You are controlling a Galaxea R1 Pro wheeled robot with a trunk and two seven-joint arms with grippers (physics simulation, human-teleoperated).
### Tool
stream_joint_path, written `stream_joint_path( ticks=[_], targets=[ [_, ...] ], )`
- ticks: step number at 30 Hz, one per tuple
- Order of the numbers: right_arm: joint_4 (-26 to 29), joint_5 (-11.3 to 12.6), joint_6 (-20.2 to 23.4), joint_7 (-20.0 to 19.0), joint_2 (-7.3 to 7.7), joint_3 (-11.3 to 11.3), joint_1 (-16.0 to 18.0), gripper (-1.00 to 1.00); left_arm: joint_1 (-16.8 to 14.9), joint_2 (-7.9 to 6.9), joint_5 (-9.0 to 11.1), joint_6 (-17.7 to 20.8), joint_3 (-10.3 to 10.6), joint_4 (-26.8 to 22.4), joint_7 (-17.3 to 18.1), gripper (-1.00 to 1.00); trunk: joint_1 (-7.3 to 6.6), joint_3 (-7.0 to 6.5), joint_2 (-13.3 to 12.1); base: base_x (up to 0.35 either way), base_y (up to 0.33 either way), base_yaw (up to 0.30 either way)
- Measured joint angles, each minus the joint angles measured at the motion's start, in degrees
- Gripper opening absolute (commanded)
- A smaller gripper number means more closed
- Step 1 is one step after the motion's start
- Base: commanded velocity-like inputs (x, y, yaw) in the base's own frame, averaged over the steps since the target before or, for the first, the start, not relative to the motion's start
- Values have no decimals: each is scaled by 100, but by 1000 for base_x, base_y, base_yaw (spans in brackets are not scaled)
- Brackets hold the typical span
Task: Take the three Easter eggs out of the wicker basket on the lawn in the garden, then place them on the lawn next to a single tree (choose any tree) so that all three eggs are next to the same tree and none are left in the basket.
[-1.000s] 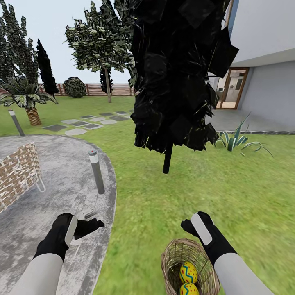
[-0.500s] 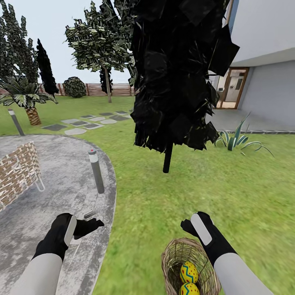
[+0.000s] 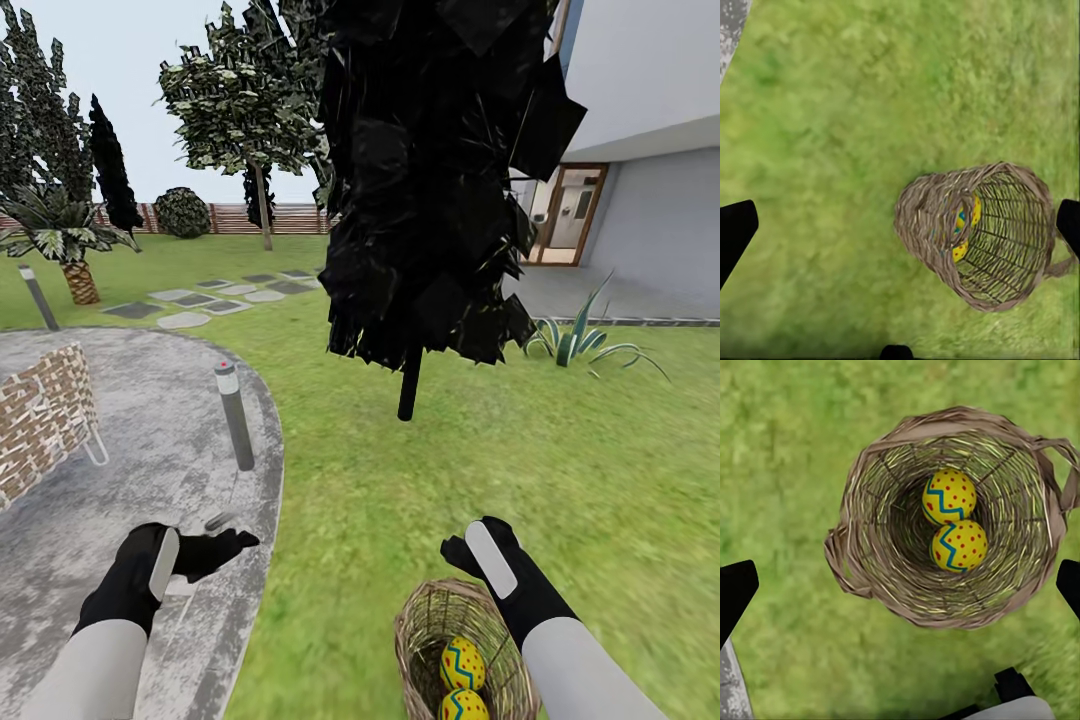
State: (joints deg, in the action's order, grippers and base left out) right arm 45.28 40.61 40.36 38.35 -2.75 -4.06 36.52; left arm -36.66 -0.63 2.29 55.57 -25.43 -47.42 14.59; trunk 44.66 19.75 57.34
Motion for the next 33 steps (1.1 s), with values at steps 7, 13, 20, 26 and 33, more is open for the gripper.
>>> stream_joint_path(
  ticks=[7, 13, 20, 26, 33],
  targets=[
    [6, 3, 79, -88, 0, -1, 0, 100, 4, -109, 1, -14, -246, 0, 345, 100, 154, 126, 281, 0, 0, 0],
    [3, -6, 98, -279, 0, -1, 0, 100, 5, -135, 3, -2, -455, -1, 557, 100, 286, 234, 522, 0, 0, 0],
    [0, -8, 100, -307, 0, -1, 0, 100, 4, -141, 3, 9, -481, -1, 587, 100, 440, 360, 803, 0, 0, 0],
    [0, -8, 95, -312, 0, -1, 0, 100, 6, -141, 3, 13, -484, -1, 603, 100, 571, 467, 1044, 0, 0, 0],
    [0, -7, 92, -317, -16, -1, 0, 100, 5, -141, 3, 30, -484, -1, 617, 100, 725, 593, 1325, 0, 0, 0]
  ],
)
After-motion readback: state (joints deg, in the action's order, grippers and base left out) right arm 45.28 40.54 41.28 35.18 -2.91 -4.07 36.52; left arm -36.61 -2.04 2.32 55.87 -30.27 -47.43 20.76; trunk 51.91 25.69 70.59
